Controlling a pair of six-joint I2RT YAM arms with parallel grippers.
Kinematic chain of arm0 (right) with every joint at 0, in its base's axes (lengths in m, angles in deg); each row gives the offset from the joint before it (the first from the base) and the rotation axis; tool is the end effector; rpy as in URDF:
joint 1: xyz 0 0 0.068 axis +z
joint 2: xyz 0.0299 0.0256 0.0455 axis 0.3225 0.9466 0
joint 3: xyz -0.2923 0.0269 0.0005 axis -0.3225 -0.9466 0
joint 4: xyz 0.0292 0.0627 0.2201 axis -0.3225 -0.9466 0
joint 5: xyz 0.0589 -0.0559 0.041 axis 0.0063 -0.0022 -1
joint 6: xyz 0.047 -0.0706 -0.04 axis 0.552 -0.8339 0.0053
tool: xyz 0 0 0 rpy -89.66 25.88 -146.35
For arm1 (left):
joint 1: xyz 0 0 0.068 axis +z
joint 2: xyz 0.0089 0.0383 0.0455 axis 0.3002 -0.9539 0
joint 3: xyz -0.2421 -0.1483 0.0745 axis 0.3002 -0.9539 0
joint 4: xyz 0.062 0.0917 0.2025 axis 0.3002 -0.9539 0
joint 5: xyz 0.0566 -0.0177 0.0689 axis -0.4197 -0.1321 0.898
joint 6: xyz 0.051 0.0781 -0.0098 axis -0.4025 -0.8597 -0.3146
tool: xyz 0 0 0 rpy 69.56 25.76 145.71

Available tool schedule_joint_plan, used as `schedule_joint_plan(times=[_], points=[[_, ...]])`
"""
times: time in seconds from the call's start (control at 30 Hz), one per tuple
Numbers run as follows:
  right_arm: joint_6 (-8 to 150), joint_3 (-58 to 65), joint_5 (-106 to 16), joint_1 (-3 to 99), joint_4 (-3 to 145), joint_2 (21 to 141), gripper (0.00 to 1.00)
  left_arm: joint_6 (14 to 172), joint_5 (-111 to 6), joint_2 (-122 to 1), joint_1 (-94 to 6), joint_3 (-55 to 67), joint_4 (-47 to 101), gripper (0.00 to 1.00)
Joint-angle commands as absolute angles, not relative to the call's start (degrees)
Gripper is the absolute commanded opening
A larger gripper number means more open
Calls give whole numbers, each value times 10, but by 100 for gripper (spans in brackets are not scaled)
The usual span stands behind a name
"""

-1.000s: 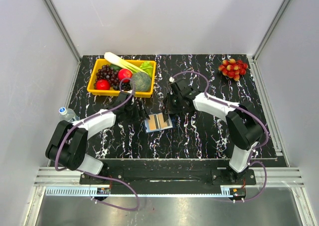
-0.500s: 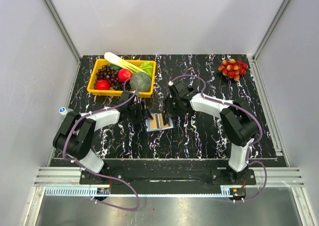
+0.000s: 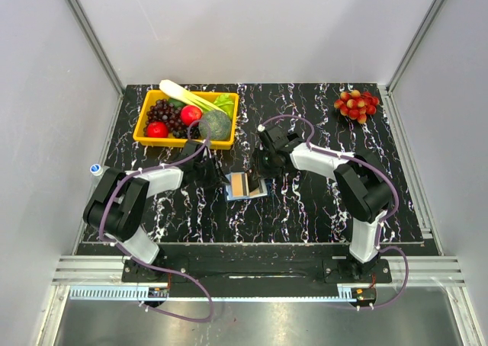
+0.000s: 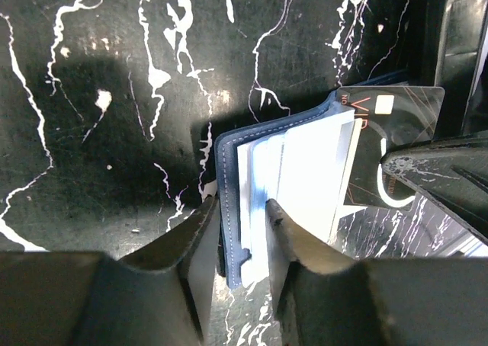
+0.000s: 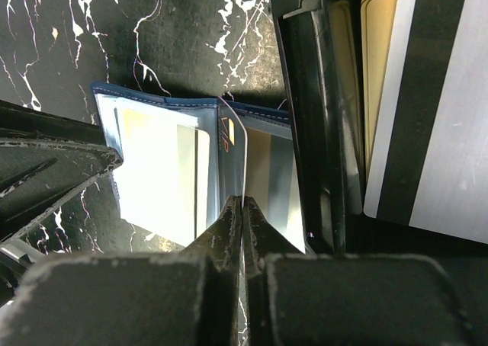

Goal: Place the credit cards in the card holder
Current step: Turn over the card slot at the center of the board.

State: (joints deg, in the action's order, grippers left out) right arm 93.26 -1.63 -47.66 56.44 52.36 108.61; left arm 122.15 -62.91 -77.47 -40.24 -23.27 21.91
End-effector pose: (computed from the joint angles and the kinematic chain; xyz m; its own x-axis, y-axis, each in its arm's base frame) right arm 0.3080 0.2559 0.1680 -0.9110 -0.1012 -0.3997 -0.2680 0.8820 0.3876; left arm 0.2747 -0.1443 0.1529 -0.9116 -0.2849 -0.2963 -0.0622 0.8081 -0.5858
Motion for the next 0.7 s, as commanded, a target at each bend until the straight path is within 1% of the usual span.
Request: schedule_joint_plan(times=[0.0, 0.07, 0.1, 0.27, 0.3, 0.4, 0.43, 0.47, 0.53, 0.67], points=[[912, -33, -448, 567, 494, 1116, 0, 1231, -670, -787, -413, -233, 261, 29], [912, -32, -447, 566, 494, 1117, 0, 1232, -674, -787, -413, -235, 267, 20], [911, -32, -448, 566, 494, 1118, 0, 1234, -677, -782, -413, -239, 273, 17], [913, -32, -450, 566, 495, 1120, 0, 1243, -705, -774, -413, -247, 310, 17], [913, -31, -450, 566, 494, 1119, 0, 1249, -714, -771, -413, -252, 323, 18], [912, -30, -449, 566, 492, 1121, 0, 1271, -730, -758, -413, -267, 367, 29], [912, -29, -449, 567, 490, 1123, 0, 1275, -733, -754, -413, -271, 376, 35], [912, -28, -449, 567, 489, 1125, 0, 1279, -735, -748, -413, -274, 380, 37], [912, -28, -450, 566, 489, 1128, 0, 1288, -738, -742, -411, -276, 390, 40], [913, -28, -452, 566, 488, 1130, 0, 1317, -759, -733, -404, -299, 441, 42]])
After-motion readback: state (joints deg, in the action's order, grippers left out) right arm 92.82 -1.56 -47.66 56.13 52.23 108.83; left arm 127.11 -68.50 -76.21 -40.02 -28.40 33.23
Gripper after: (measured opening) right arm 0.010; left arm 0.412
